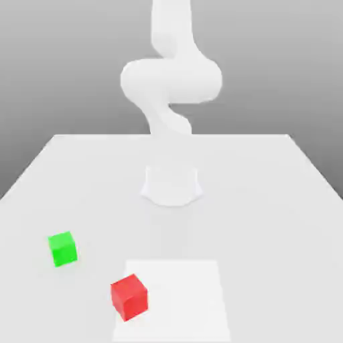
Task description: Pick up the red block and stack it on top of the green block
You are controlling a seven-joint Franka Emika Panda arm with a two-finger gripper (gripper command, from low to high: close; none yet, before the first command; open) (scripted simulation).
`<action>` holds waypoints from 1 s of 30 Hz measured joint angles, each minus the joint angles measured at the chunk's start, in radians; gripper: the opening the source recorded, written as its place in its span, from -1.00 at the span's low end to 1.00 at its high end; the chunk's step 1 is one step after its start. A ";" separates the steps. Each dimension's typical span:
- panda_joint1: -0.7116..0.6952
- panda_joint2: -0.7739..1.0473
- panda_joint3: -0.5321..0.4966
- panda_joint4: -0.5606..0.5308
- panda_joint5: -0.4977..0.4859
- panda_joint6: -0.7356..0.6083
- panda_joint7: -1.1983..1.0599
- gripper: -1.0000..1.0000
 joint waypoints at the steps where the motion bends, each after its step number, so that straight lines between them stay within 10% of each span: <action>1: -0.018 0.040 0.011 -0.014 -0.007 0.018 0.038 0.00; 27: -0.221 0.978 0.046 -0.263 -0.056 0.521 0.739 0.00; 28: -0.213 1.012 0.037 -0.258 -0.064 0.550 0.745 -1.00; 30: -0.213 1.012 0.037 -0.258 -0.064 0.550 0.745 -1.00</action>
